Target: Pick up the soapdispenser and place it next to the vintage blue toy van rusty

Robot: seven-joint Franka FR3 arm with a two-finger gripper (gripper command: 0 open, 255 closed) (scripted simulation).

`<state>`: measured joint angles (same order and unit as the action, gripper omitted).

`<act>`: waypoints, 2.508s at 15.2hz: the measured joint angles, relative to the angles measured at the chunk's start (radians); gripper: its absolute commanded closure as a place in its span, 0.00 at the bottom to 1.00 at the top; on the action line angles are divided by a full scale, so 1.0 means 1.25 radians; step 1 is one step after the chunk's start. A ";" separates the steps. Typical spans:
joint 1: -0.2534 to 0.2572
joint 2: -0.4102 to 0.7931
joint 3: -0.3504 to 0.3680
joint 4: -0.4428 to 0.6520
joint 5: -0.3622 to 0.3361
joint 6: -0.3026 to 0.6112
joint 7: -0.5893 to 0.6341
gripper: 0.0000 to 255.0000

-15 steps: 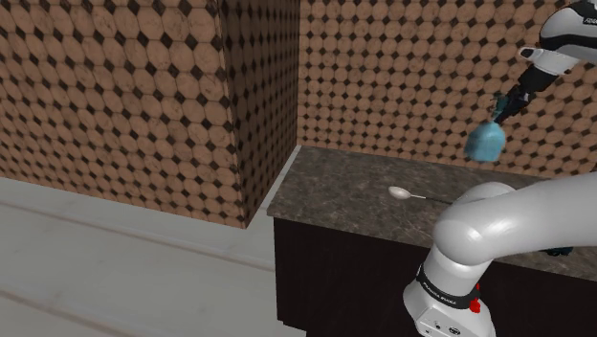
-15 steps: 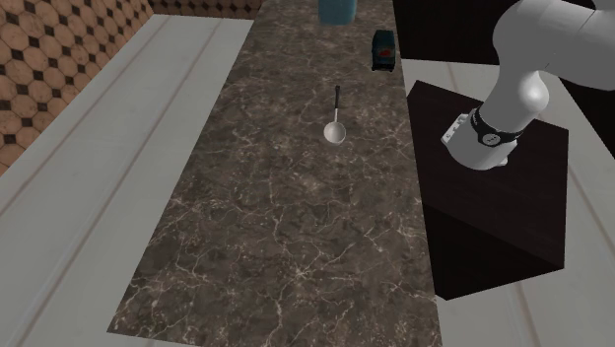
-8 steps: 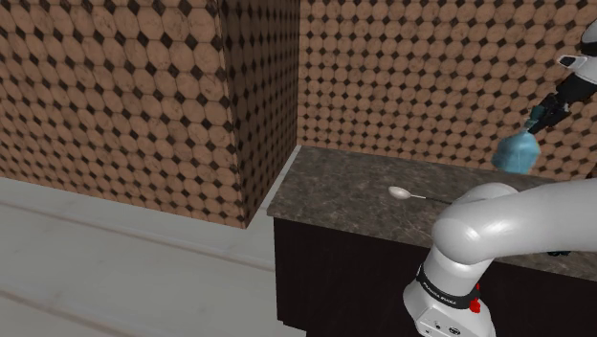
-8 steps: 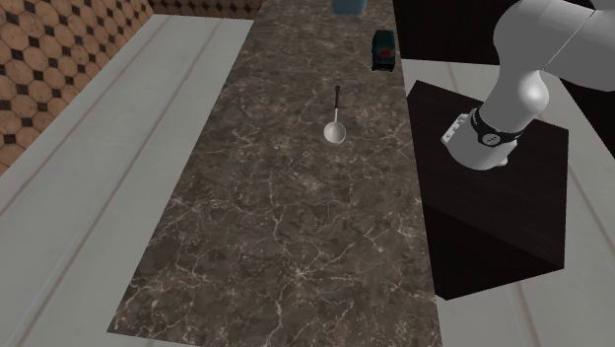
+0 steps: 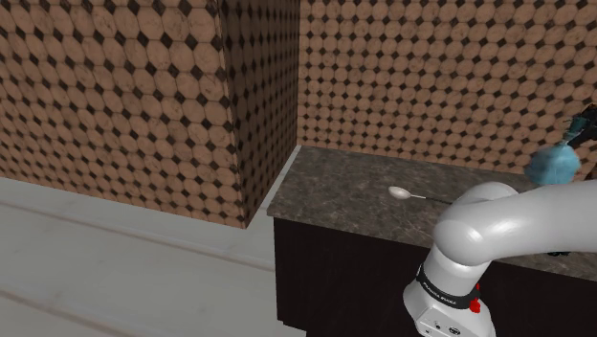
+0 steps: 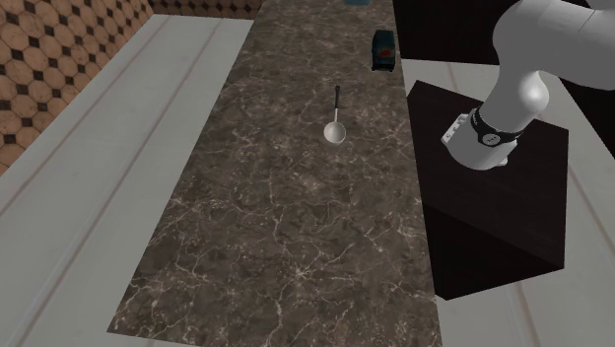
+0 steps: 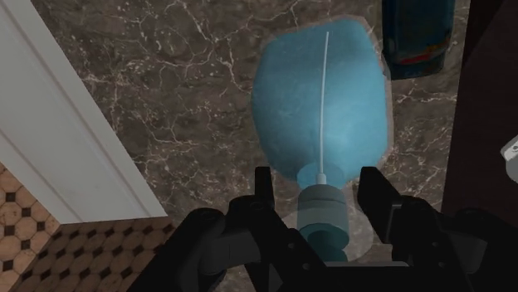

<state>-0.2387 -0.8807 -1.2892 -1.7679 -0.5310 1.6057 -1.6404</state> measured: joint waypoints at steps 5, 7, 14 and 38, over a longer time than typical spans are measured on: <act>0.053 -0.017 -0.090 0.115 -0.032 -0.039 -0.086 1.00; 0.080 -0.026 -0.126 0.172 -0.045 -0.060 -0.123 1.00; 0.213 -0.070 -0.252 0.420 -0.097 -0.143 -0.250 1.00; 0.165 -0.168 -0.322 0.273 -0.175 0.016 -0.267 1.00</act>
<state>-0.0325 -1.0911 -1.6913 -1.4263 -0.7492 1.6258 -1.9739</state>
